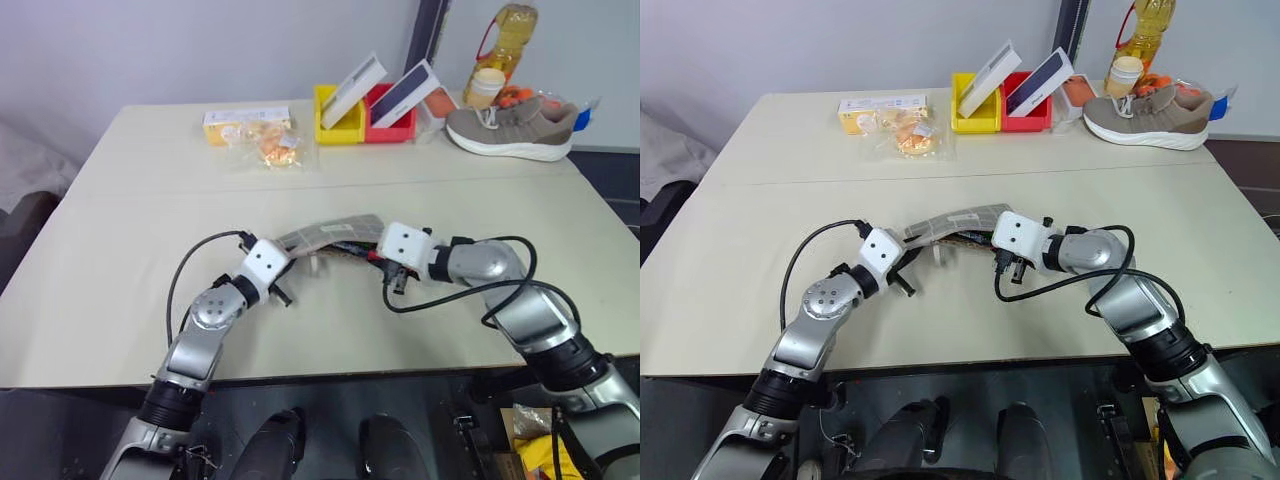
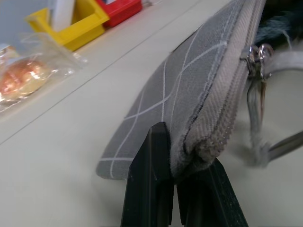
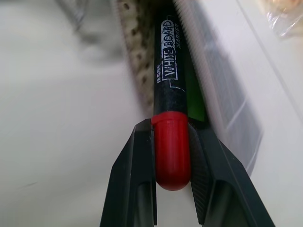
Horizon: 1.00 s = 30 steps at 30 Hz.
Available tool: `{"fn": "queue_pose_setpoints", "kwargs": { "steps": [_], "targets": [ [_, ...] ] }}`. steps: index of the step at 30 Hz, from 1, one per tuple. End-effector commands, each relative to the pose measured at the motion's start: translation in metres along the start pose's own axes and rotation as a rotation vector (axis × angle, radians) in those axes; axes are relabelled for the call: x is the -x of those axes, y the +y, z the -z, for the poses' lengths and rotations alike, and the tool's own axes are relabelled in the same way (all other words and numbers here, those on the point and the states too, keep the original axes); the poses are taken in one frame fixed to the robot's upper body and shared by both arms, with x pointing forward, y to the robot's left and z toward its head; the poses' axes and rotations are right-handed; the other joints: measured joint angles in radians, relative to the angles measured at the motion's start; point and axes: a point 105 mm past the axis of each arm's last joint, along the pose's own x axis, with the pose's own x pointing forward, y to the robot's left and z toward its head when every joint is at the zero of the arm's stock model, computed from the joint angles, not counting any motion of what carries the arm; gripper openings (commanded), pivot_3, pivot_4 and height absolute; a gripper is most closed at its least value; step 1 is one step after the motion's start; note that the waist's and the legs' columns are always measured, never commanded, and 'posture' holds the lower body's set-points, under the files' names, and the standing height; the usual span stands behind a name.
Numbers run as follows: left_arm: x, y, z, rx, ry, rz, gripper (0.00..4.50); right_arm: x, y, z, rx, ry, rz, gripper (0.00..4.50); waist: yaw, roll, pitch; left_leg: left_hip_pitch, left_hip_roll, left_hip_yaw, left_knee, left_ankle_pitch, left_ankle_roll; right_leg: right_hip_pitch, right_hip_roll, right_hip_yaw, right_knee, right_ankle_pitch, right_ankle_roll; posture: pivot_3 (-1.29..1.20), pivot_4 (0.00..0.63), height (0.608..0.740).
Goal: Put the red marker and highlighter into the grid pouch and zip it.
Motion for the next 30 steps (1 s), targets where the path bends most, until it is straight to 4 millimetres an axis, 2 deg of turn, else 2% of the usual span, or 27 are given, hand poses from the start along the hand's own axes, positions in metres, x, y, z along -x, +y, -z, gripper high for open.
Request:
{"fn": "queue_pose_setpoints", "kwargs": {
  "steps": [1,2,5,8,12,16,20,23,28,30],
  "targets": [
    [0.002,0.001,-0.017,-0.032,-0.069,0.003,0.0,0.0,-0.002,-0.012,0.046,-0.03,0.0,0.36,0.0,0.0,0.0,0.0,0.0,0.0,0.0,0.0,0.0,0.0,0.0,0.0,0.0,0.0,0.0,0.0,0.15,0.74],
    [0.002,0.002,-0.016,-0.032,-0.067,0.001,0.0,0.0,-0.001,-0.013,0.05,-0.035,-0.01,0.36,0.0,0.0,0.0,0.0,0.0,0.0,0.0,0.0,0.0,0.0,0.0,0.0,0.0,0.0,0.0,0.0,0.15,0.74],
    [0.004,0.005,-0.014,-0.028,-0.055,-0.01,0.0,0.005,-0.003,-0.015,0.047,-0.042,-0.006,1.9,0.0,0.0,0.0,0.0,0.0,0.0,0.0,0.0,0.0,0.0,0.0,0.0,0.0,0.0,0.0,0.0,0.15,0.74],
    [0.003,0.009,-0.013,0.01,-0.043,-0.016,0.0,0.02,-0.011,-0.03,0.04,-0.13,0.012,3.41,0.0,0.0,0.0,0.0,0.0,0.0,0.0,0.0,0.0,0.0,0.0,0.0,0.0,0.0,0.0,0.0,0.15,0.74],
    [-0.003,0.011,-0.018,0.071,-0.02,0.021,0.0,0.041,-0.02,-0.043,-0.056,-0.235,0.015,3.41,0.001,0.0,0.0,0.0,0.0,0.0,0.0,0.0,0.0,0.0,0.0,0.0,0.0,0.0,0.0,0.0,0.15,0.74],
    [-0.01,0.014,-0.028,0.115,-0.015,0.06,0.0,0.056,-0.02,-0.046,-0.166,-0.284,-0.021,3.41,0.002,0.0,0.0,0.0,0.0,-0.001,0.0,0.0,0.0,0.001,0.0,-0.001,0.0,0.0,0.0,0.0,0.15,0.74],
    [-0.024,0.018,-0.041,0.273,0.032,0.105,0.0,0.061,0.008,-0.049,-0.319,-0.336,-0.154,3.41,0.002,-0.001,0.001,0.0,0.0,-0.002,0.0,0.0,0.0,0.001,0.0,-0.002,0.0,0.0,0.0,0.0,0.15,0.74],
    [-0.034,0.014,-0.053,0.333,0.063,0.149,0.0,0.039,0.019,-0.046,-0.422,-0.333,-0.117,3.41,-0.005,-0.001,0.0,0.0,0.0,-0.002,0.0,0.0,0.0,0.001,0.0,-0.002,0.0,0.0,0.0,0.0,0.15,0.74],
    [-0.041,0.012,-0.065,0.369,0.066,0.163,0.0,0.009,0.014,-0.043,-0.54,-0.308,0.016,3.41,-0.007,-0.001,0.0,0.0,0.0,-0.002,0.0,0.0,0.0,0.001,0.001,-0.002,0.0,0.0,0.0,0.0,0.15,0.74],
    [-0.042,0.01,-0.066,0.369,0.068,0.165,0.0,0.001,0.006,-0.044,-0.606,-0.316,0.08,3.41,-0.004,-0.001,0.0,0.0,0.0,-0.001,0.001,0.0,0.0,0.001,0.0,-0.001,0.0,0.0,0.0,0.0,0.15,0.74]
  ]
}}
